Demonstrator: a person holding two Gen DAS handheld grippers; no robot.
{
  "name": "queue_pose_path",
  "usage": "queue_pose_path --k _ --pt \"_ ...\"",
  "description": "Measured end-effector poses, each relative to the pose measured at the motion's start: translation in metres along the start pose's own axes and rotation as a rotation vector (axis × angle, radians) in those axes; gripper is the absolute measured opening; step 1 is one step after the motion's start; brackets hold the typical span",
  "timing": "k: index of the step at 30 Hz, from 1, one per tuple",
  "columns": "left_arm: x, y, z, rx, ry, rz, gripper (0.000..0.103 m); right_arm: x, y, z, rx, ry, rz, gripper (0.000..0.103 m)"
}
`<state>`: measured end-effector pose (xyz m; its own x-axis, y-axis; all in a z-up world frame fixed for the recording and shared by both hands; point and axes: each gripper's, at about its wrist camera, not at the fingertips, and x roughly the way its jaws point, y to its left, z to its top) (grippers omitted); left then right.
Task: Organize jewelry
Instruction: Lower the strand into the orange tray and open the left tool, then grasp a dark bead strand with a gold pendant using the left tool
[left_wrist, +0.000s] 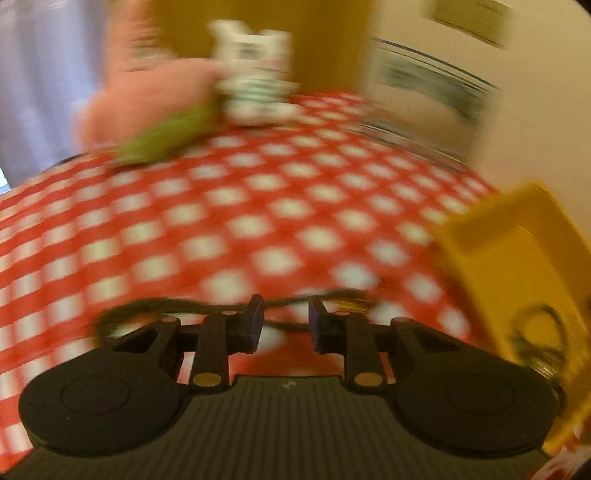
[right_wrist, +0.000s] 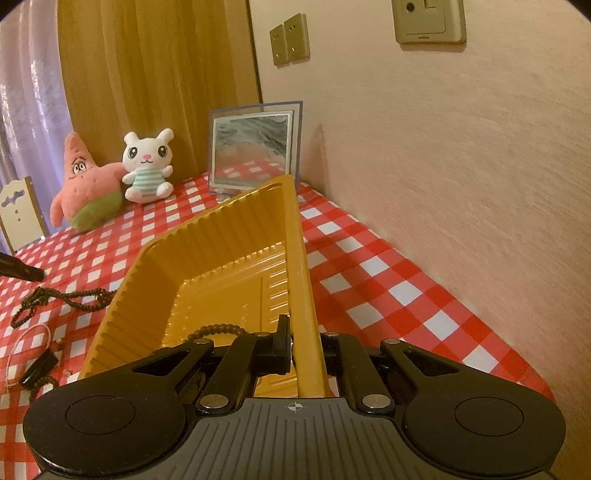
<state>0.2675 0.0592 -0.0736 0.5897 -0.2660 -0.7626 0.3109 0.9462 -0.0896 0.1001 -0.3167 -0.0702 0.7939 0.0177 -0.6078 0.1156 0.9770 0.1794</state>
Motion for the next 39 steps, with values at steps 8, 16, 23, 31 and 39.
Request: queue_pose_path --k 8,16,23,31,39 --pt "0.048 -0.058 0.007 0.205 0.031 -0.088 0.021 0.006 -0.002 -0.001 0.002 -0.023 -0.028 0.005" --pt "0.079 -0.064 0.011 0.317 0.084 -0.084 0.019 0.014 -0.002 -0.002 0.024 -0.042 -0.068 0.005" --pt "0.082 -0.058 0.016 0.273 0.098 -0.132 0.006 0.025 -0.001 0.006 0.042 -0.045 -0.073 0.005" --pt "0.067 -0.053 0.007 0.224 0.105 -0.139 0.0 0.028 0.0 0.009 0.049 -0.038 -0.07 0.005" --pt "0.034 -0.061 -0.017 0.183 0.07 -0.159 0.0 0.028 -0.001 0.007 0.061 -0.034 -0.064 0.005"
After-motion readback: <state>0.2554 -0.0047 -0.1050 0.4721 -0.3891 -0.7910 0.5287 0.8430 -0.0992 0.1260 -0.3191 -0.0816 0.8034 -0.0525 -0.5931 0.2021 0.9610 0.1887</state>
